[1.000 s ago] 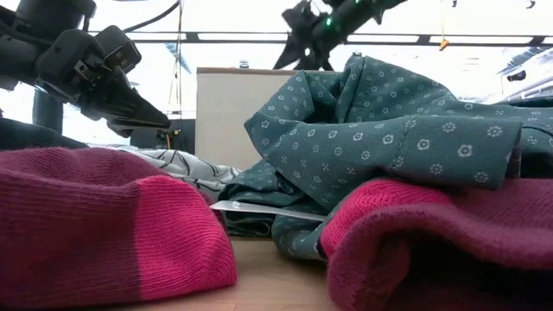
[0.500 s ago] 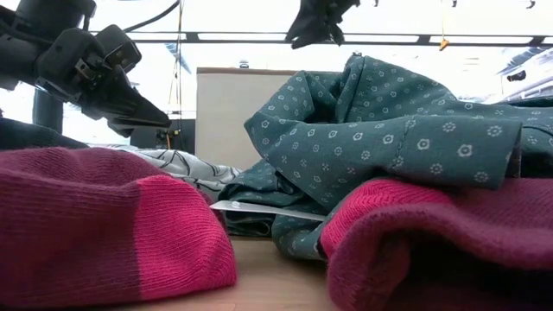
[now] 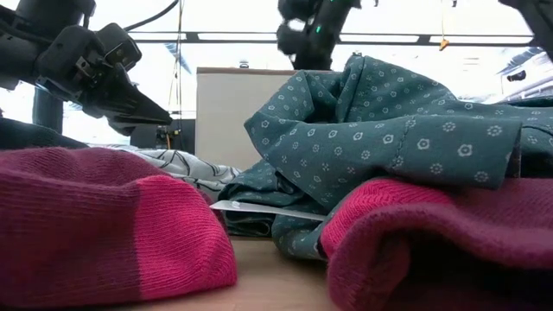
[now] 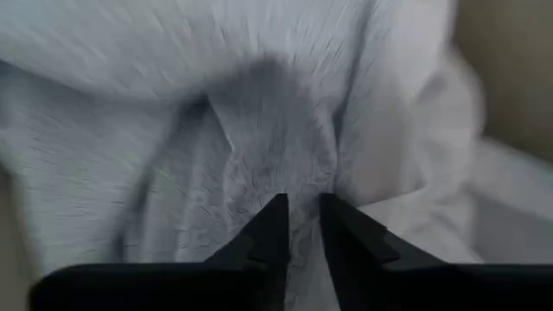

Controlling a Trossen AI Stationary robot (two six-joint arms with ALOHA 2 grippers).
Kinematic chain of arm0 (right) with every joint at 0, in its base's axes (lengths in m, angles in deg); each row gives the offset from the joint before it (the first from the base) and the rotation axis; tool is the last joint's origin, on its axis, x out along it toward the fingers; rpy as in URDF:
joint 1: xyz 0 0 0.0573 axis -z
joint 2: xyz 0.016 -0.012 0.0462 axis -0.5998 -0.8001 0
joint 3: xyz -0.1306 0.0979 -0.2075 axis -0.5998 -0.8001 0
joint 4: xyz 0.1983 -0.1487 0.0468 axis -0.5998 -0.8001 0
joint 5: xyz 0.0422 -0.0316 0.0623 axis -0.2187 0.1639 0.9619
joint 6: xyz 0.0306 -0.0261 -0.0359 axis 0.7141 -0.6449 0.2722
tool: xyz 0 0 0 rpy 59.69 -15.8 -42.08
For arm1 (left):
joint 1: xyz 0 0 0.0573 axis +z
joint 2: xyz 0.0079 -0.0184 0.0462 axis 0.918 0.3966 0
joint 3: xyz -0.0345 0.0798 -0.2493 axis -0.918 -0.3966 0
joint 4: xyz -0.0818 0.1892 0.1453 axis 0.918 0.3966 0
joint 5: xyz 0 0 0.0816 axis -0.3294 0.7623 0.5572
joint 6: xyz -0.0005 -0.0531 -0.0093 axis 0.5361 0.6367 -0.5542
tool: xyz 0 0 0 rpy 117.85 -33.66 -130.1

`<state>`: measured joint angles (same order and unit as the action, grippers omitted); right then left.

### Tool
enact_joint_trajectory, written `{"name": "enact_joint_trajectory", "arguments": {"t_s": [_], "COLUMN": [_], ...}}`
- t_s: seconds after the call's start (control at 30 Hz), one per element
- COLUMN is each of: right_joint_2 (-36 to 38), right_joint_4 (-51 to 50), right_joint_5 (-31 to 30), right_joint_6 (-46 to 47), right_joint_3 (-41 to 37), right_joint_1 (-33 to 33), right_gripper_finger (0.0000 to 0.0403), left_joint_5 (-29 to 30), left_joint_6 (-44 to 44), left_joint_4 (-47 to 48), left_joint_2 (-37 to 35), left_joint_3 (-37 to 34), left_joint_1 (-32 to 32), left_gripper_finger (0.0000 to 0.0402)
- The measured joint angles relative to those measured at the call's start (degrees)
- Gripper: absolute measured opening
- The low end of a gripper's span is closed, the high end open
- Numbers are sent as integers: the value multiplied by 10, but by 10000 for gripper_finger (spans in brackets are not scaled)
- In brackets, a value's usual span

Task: Sort clothes
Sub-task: Put the blue shirt into the laundry organizer

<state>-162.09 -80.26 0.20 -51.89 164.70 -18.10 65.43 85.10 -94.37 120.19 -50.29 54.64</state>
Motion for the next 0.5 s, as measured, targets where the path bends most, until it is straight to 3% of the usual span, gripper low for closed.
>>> {"name": "enact_joint_trajectory", "arguments": {"t_s": [0.17, 0.5], "right_joint_2": [-74, -171], "right_joint_4": [19, 24], "right_joint_5": [22, 62], "right_joint_6": [0, 15], "right_joint_3": [0, 3], "right_joint_1": [6, 18], "right_gripper_finger": [8, 17], "left_joint_5": [0, 0], "left_joint_6": [0, 0], "left_joint_4": [0, 1], "left_joint_2": [0, 0], "left_joint_3": [0, 0], "left_joint_1": [0, 0], "left_gripper_finger": [83, 83]}}
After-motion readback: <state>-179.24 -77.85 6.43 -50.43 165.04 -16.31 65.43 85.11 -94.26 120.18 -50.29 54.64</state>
